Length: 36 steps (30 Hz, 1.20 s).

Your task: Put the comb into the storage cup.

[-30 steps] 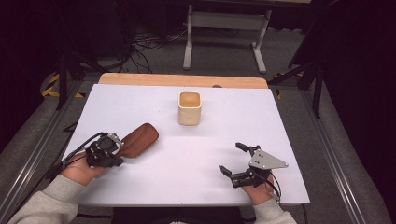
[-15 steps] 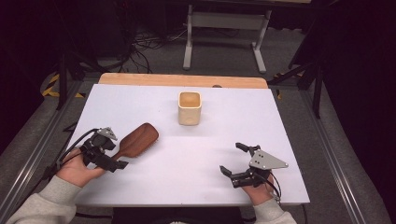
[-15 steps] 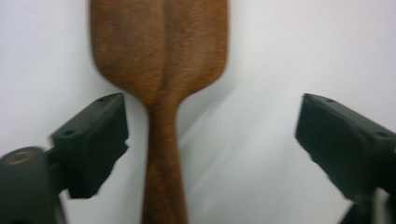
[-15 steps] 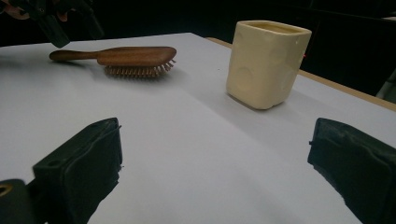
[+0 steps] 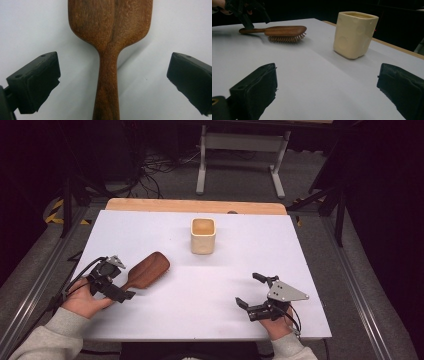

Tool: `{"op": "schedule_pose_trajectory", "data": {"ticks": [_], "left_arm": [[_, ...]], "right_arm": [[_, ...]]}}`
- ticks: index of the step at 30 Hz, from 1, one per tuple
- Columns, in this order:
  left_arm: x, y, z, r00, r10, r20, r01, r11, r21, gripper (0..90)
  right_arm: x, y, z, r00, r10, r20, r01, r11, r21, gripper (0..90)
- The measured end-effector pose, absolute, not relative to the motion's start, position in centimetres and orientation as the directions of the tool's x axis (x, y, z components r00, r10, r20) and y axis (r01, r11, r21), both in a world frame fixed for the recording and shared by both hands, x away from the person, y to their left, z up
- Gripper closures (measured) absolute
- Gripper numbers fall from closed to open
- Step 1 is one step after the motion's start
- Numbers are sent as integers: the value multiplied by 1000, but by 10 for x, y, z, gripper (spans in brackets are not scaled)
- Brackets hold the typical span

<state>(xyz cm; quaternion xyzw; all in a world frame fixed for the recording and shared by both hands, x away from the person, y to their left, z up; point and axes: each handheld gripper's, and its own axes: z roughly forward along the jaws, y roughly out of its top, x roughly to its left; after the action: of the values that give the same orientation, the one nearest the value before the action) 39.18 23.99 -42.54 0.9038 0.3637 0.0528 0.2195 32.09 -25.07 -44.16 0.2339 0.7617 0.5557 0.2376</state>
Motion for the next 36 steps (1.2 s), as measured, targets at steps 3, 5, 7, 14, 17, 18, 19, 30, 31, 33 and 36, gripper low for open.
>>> {"op": "schedule_pose_trajectory", "data": {"ticks": [3,5,7,14,17,18,19,30,31,33,36], "left_arm": [[394,240,-427,725,684,-76,645,-637,421,0],[395,239,-430,724,687,-65,645,-640,419,0],[395,239,-432,722,688,-73,649,-637,417,1],[398,236,-441,718,694,-50,651,-645,400,41],[397,236,-440,712,700,-56,659,-638,398,127],[398,236,-441,717,694,-56,653,-642,402,151],[398,236,-441,717,694,-56,653,-642,402,174],[398,233,-443,731,681,-53,650,-670,358,471],[398,234,-443,735,677,-51,644,-672,367,507],[398,234,-443,732,680,-42,644,-672,365,584],[397,234,-443,735,678,-27,639,-678,363,671]], "right_arm": [[321,-251,-442,-778,621,-100,94,272,958,31],[321,-251,-442,-779,620,-98,95,271,958,31],[321,-251,-442,-779,620,-97,94,269,959,31],[322,-251,-442,-779,620,-92,97,265,959,31],[322,-251,-442,-779,620,-92,97,264,960,31],[322,-251,-442,-779,621,-91,98,264,960,30],[322,-251,-442,-779,621,-91,98,264,960,30],[322,-251,-442,-779,619,-94,97,267,959,31],[322,-251,-442,-780,619,-94,97,268,959,30],[322,-251,-442,-780,619,-93,97,267,959,31],[322,-251,-442,-780,618,-94,97,268,959,31]]}}
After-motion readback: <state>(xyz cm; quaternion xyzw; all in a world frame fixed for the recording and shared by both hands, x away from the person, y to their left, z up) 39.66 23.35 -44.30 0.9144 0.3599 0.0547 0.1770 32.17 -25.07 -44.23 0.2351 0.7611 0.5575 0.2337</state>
